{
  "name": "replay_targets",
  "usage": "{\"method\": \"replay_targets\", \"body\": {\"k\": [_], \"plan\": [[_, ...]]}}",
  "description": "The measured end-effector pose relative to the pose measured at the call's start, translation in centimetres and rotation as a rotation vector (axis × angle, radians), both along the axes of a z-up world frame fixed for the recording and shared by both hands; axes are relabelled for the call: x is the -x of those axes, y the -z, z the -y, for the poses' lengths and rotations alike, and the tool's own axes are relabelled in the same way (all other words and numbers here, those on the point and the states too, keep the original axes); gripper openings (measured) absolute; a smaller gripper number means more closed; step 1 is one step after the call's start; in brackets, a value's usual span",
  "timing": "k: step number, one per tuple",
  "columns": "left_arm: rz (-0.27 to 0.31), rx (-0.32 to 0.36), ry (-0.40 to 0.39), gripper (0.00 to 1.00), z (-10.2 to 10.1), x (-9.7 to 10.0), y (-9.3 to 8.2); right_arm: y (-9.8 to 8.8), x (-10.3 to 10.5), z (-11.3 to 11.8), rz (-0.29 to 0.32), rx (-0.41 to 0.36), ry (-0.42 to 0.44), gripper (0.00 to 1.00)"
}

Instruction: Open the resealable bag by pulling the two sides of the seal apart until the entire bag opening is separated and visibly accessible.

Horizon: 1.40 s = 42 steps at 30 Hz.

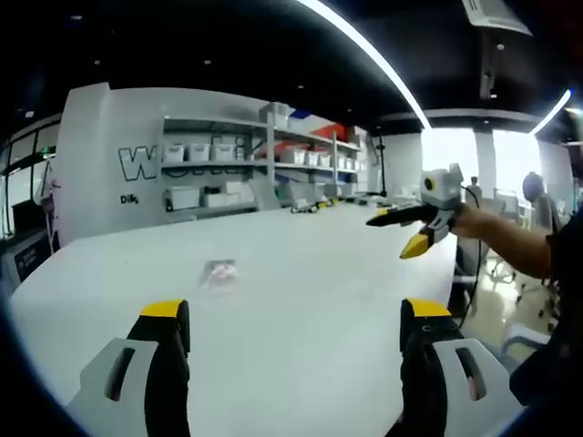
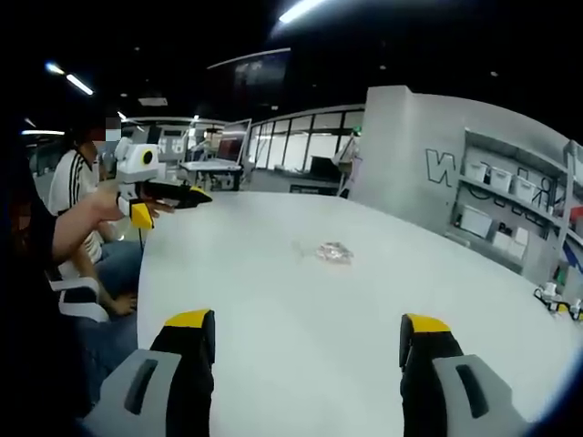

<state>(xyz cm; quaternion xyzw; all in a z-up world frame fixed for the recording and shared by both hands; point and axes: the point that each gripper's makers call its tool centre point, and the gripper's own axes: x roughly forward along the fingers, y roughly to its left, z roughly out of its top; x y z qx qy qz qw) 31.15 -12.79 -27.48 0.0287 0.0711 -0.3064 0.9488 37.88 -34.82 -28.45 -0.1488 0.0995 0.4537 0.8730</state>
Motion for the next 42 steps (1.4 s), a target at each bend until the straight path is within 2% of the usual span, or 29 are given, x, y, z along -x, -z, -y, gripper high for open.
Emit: {"method": "replay_targets", "body": {"k": [42], "plan": [[-0.004, 0.000, -0.003, 0.93, -0.25, 0.16, 0.25, 0.37, 0.13, -0.50, -0.002, 0.014, -0.003, 0.81]]}}
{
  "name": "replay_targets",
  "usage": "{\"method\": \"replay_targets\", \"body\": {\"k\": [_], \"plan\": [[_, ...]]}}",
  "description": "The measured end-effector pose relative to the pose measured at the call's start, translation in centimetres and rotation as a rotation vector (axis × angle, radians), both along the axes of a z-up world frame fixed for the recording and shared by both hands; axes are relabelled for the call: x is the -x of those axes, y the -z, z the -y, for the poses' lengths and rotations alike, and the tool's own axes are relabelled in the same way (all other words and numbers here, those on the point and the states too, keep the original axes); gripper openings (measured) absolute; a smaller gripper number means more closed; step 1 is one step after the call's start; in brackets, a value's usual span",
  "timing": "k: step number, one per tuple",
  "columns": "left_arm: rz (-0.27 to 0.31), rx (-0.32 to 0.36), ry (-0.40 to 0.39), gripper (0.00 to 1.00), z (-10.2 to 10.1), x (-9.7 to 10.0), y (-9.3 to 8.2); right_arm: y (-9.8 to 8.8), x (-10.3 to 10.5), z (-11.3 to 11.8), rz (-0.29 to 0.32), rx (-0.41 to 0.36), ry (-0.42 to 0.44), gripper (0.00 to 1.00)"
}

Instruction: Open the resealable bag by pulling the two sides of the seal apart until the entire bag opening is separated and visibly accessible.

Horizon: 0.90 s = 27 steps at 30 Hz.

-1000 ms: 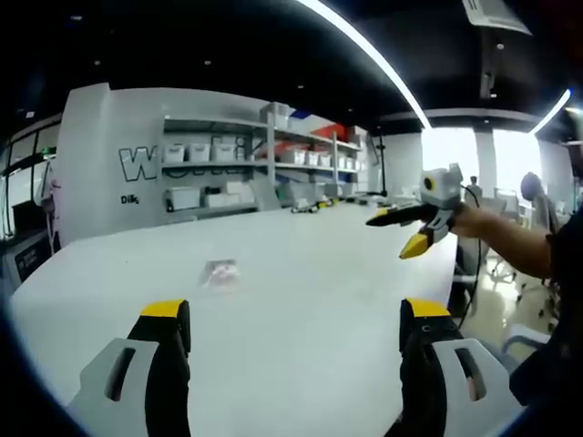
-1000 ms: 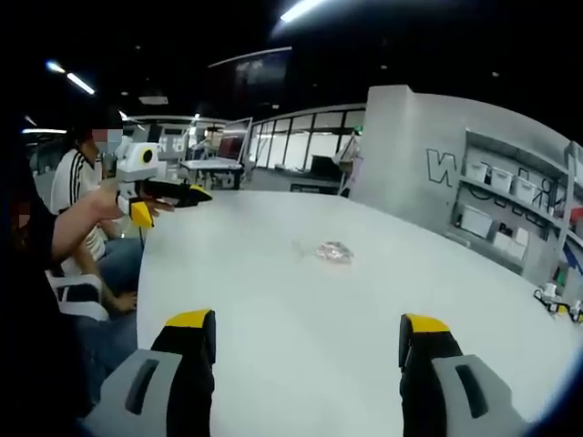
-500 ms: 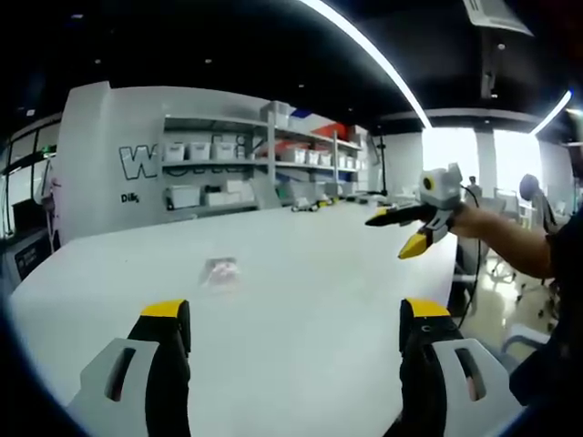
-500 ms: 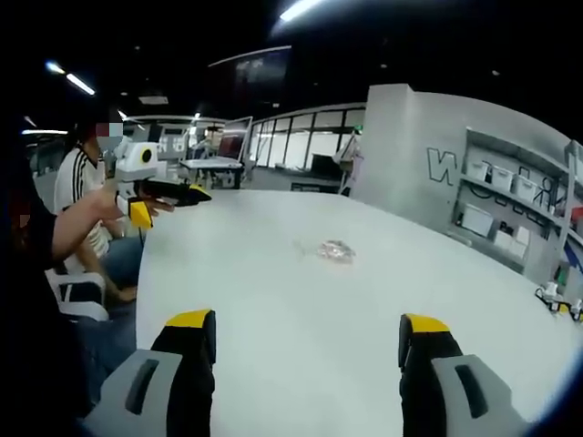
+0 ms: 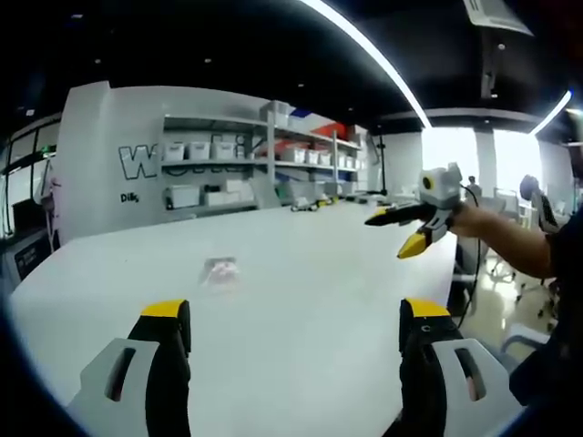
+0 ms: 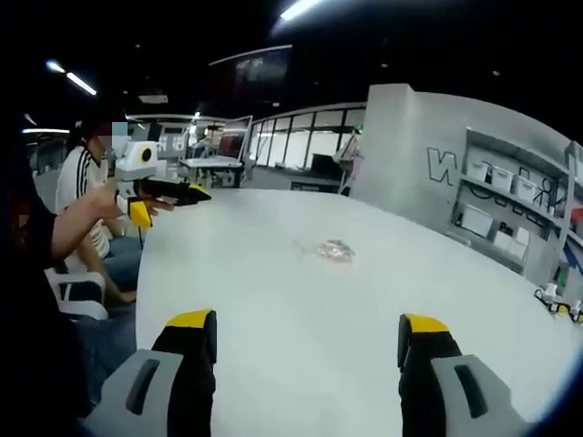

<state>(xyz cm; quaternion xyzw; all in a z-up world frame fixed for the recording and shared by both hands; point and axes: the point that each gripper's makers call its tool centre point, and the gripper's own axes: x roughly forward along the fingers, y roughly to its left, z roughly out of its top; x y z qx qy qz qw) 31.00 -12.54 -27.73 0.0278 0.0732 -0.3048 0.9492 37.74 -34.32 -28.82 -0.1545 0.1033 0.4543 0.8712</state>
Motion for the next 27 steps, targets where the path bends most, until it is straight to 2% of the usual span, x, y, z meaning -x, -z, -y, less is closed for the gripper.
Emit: {"method": "replay_targets", "body": {"k": [27], "plan": [[0.004, 0.000, 0.001, 0.93, -0.09, -0.18, -0.26, 0.18, 0.03, -0.18, -0.003, 0.004, -0.004, 0.81]]}}
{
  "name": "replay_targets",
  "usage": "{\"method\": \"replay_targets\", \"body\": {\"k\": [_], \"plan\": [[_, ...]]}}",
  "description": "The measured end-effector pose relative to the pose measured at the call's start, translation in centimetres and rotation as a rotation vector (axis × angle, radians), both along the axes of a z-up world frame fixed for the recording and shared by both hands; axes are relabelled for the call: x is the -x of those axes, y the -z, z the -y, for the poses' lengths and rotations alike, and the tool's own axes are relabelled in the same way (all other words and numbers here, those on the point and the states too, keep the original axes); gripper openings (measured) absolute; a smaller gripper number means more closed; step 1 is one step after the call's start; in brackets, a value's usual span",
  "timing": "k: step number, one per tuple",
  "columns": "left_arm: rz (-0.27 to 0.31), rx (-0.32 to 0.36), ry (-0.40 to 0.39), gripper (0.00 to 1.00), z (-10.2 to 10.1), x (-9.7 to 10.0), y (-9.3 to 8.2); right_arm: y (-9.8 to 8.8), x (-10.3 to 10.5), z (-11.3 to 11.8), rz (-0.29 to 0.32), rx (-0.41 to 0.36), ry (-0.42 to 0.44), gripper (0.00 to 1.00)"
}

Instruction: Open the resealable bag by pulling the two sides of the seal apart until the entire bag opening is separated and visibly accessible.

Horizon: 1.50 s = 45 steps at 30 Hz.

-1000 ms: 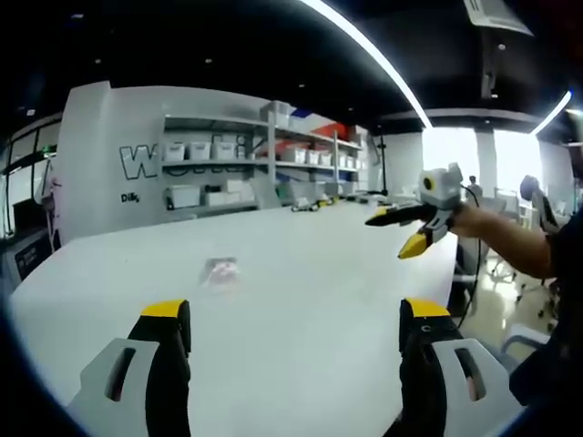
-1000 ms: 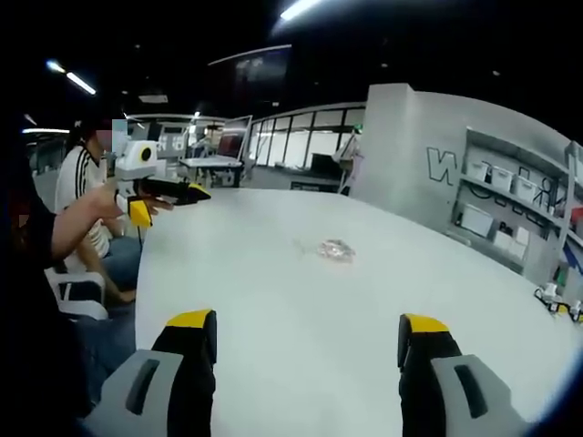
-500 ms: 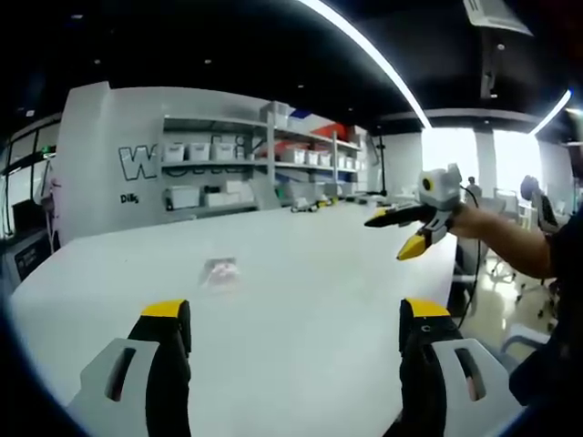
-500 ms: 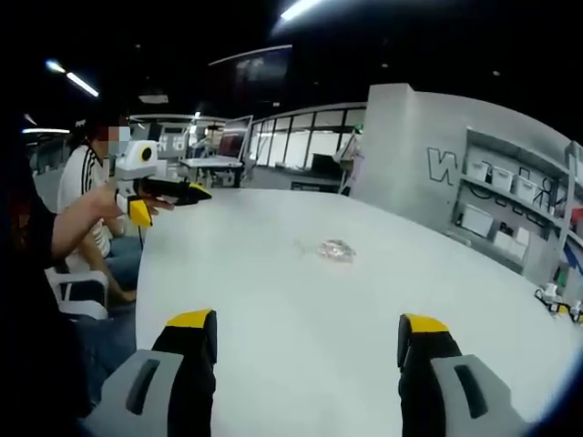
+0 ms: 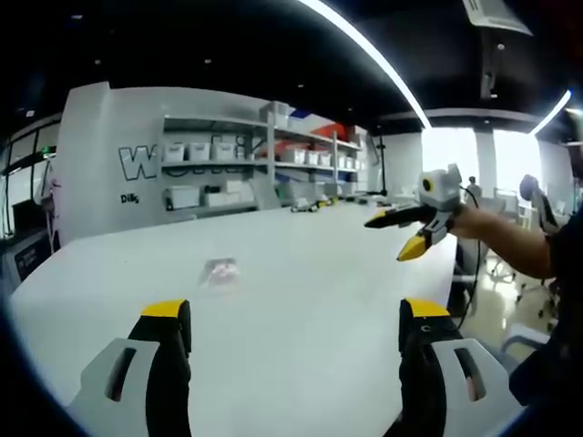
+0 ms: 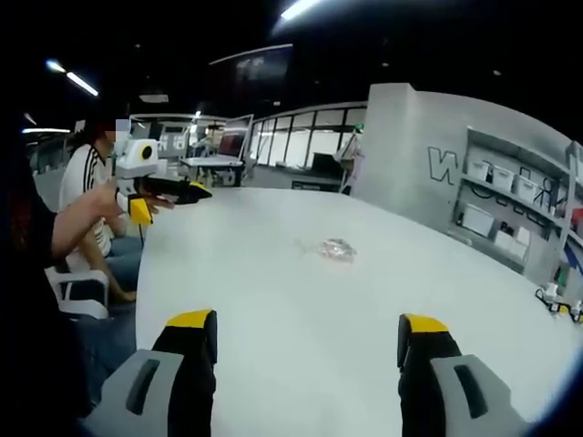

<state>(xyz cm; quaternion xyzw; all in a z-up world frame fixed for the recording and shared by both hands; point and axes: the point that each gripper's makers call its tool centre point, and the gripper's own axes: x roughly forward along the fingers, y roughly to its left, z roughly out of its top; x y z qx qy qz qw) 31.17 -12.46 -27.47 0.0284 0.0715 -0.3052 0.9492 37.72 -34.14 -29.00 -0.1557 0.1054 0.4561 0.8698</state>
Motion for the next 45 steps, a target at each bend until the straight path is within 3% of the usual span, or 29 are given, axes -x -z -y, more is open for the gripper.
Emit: {"method": "replay_targets", "body": {"k": [23, 45], "plan": [[-0.008, 0.002, 0.004, 0.92, 0.3, 0.0, 0.4, 0.0, 0.1, -0.4, 0.002, 0.007, -0.004, 0.80], [-0.007, -0.009, 0.009, 0.92, 0.6, 0.0, 0.5, 0.2, -2.1, -2.0, -0.011, -0.003, -0.009, 0.79]]}}
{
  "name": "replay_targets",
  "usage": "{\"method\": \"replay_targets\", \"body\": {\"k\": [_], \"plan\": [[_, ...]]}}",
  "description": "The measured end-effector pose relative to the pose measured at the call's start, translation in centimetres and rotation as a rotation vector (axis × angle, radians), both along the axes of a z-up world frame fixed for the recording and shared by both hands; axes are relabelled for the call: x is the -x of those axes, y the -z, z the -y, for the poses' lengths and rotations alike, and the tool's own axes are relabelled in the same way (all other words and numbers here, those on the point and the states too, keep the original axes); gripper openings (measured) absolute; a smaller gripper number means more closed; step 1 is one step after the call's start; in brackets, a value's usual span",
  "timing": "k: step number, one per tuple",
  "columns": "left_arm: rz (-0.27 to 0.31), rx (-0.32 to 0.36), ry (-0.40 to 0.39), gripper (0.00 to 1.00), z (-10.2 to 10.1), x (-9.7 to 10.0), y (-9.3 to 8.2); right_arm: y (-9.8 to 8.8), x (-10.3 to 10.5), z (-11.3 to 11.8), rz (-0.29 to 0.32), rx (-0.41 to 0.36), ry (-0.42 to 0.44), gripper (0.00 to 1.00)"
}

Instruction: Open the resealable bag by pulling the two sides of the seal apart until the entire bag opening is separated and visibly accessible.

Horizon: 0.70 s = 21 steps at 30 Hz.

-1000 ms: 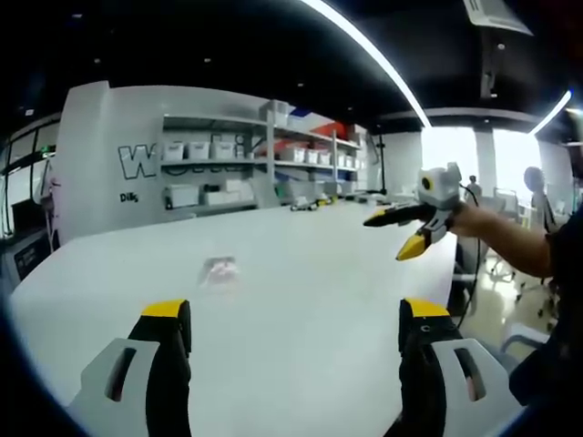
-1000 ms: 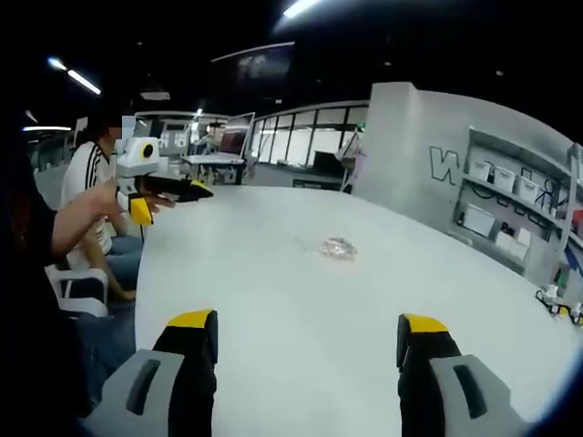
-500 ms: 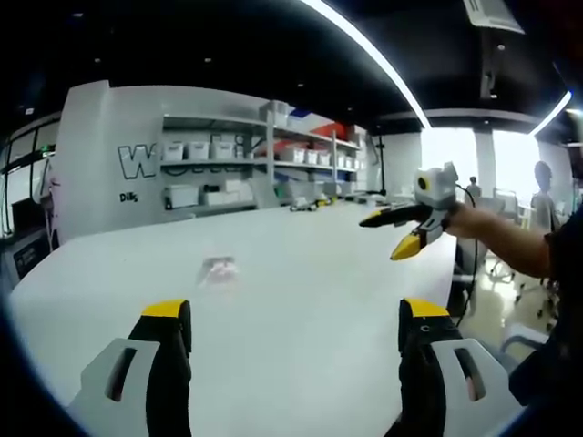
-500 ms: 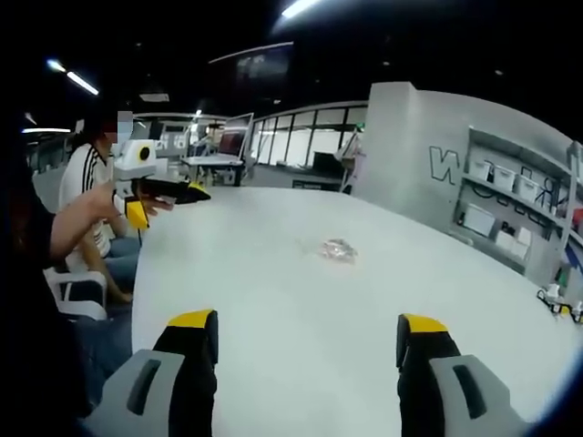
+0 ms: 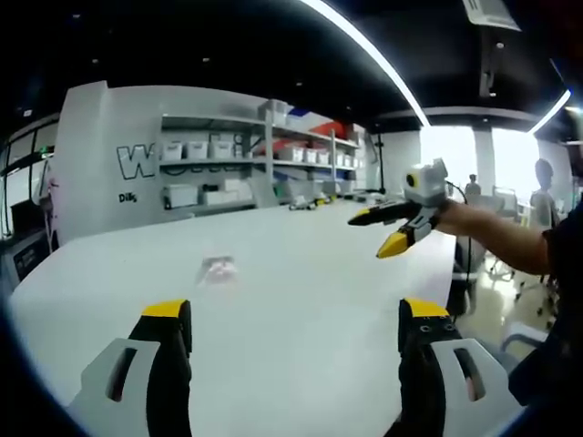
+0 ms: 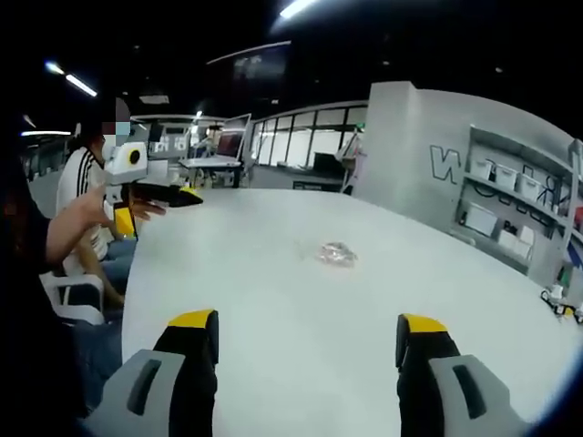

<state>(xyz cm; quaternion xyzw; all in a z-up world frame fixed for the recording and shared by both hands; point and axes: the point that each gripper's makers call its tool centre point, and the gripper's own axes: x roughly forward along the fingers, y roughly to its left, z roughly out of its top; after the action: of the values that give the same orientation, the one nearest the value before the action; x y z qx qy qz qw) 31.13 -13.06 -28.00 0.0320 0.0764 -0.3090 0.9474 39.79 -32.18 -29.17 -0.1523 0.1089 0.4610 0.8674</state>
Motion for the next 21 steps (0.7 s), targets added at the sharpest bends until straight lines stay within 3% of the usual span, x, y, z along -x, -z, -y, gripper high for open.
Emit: {"method": "replay_targets", "body": {"k": [21], "plan": [[-0.008, -0.004, 0.010, 0.92, 0.56, -0.42, 0.31, 0.75, -0.78, -0.93, -0.015, 0.002, -0.012, 0.79]]}}
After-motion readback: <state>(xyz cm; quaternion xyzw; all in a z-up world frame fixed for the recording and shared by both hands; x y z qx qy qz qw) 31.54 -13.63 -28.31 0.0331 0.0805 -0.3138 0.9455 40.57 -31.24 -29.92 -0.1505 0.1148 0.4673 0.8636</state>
